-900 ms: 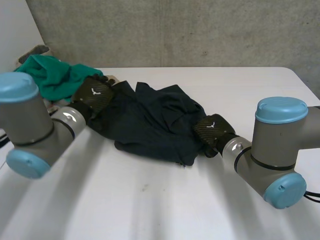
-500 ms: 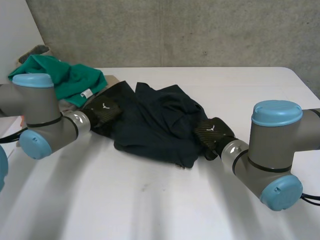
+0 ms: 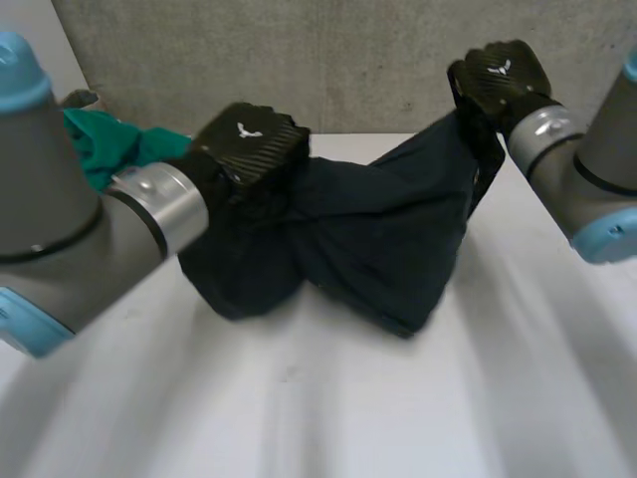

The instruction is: Fold the laundry.

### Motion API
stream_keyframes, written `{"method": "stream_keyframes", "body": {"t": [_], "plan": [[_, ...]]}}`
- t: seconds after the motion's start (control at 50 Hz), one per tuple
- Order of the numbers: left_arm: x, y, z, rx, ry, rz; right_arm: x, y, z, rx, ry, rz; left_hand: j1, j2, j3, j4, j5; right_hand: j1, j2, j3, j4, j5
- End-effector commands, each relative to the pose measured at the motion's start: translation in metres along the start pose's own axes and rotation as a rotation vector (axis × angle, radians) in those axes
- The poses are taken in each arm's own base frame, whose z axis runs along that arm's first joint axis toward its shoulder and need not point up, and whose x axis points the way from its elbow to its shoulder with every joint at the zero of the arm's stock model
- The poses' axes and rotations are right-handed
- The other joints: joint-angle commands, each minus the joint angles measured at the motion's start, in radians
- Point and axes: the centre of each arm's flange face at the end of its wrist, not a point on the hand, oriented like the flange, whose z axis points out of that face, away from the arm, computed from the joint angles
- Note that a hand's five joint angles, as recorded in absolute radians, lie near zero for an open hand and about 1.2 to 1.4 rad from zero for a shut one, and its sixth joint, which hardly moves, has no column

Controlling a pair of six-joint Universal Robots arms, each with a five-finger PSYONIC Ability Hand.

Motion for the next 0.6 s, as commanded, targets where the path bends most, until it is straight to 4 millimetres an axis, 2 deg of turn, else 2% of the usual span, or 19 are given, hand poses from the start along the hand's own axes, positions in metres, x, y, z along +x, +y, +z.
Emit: {"method": "stream_keyframes", "body": {"t": [0.02, 0.04, 0.08, 0.1, 0.16, 0.18, 0.24, 0.26, 0.3, 0.32, 0.38, 0.4, 0.46, 0.5, 0.6], "plan": [[0.045, 0.058, 0.025, -0.139, 0.03, -0.026, -0.035, 0.051, 0.033, -0.014, -0.088, -0.015, 0.281, 0.206, 0.212, 0.203, 0.235, 0.304, 0.22, 0.206, 0.2, 0.216], [0.052, 0.072, 0.031, -0.179, 0.024, -0.022, -0.045, 0.065, 0.035, -0.033, -0.106, -0.031, 0.255, 0.18, 0.186, 0.178, 0.209, 0.304, 0.22, 0.206, 0.2, 0.216], [0.056, 0.081, 0.035, -0.209, 0.014, -0.021, -0.055, 0.075, 0.037, -0.032, -0.119, -0.059, 0.041, -0.033, -0.028, -0.036, -0.004, 0.304, 0.22, 0.206, 0.2, 0.216], [0.057, 0.085, 0.038, -0.23, -0.002, -0.016, -0.059, 0.085, 0.039, -0.03, -0.115, -0.081, -0.233, -0.308, -0.302, -0.31, -0.279, 0.138, 0.054, 0.04, 0.034, 0.05], [0.053, 0.084, 0.038, -0.255, -0.042, -0.014, -0.06, 0.089, 0.041, -0.022, -0.089, -0.104, -0.499, -0.574, -0.568, -0.576, -0.545, -0.633, -0.717, -0.731, -0.737, -0.721], [0.048, 0.082, 0.038, -0.263, -0.075, -0.013, -0.058, 0.087, 0.04, -0.022, -0.059, -0.104, -0.651, -0.726, -0.72, -0.728, -0.697, -0.918, -1.002, -1.016, -1.022, -1.005], [0.038, 0.071, 0.034, -0.252, -0.113, -0.019, -0.047, 0.074, 0.037, -0.033, 0.002, -0.097, -0.805, -0.88, -0.874, -0.882, -0.85, -0.918, -1.002, -1.016, -1.022, -1.005], [0.032, 0.06, 0.029, -0.231, -0.129, -0.024, -0.037, 0.059, 0.032, -0.035, 0.04, -0.085, -0.855, -0.929, -0.924, -0.932, -0.9, -0.918, -1.002, -1.016, -1.022, -1.005], [0.027, 0.05, 0.023, -0.209, -0.139, -0.033, -0.028, 0.044, 0.024, -0.037, 0.07, -0.065, -0.884, -0.959, -0.953, -0.962, -0.93, -0.918, -1.002, -1.016, -1.022, -1.005], [0.02, 0.04, 0.016, -0.186, -0.152, -0.043, -0.017, 0.025, 0.015, -0.037, 0.099, -0.039, -0.911, -0.985, -0.98, -0.988, -0.956, -0.918, -1.002, -1.016, -1.022, -1.005], [0.008, 0.027, 0.005, -0.156, -0.181, -0.065, -0.008, 0.002, -0.006, -0.067, 0.107, -0.007, -0.94, -1.015, -1.009, -1.018, -0.986, -0.918, -1.002, -1.016, -1.022, -1.005], [-0.003, 0.024, -0.002, -0.148, -0.209, -0.082, -0.004, -0.009, -0.021, -0.108, 0.096, 0.007, -0.941, -1.016, -1.01, -1.018, -0.987, -0.918, -1.002, -1.016, -1.022, -1.005], [-0.017, 0.024, -0.009, -0.15, -0.247, -0.116, -0.004, -0.02, -0.046, -0.195, 0.052, 0.026, -0.941, -1.016, -1.01, -1.018, -0.987, -0.918, -1.002, -1.016, -1.022, -1.005], [-0.03, 0.032, -0.014, -0.173, -0.283, -0.161, -0.008, -0.023, -0.071, -0.308, 0.003, 0.051, -0.941, -1.016, -1.01, -1.018, -0.987, -0.918, -1.002, -1.016, -1.022, -1.005], [-0.044, 0.06, -0.012, -0.254, -0.286, -0.25, -0.023, -0.012, -0.114, -0.56, -0.094, 0.157, -0.914, -0.989, -0.983, -0.991, -0.959, -0.821, -0.905, -0.919, -0.925, -0.909]]}}
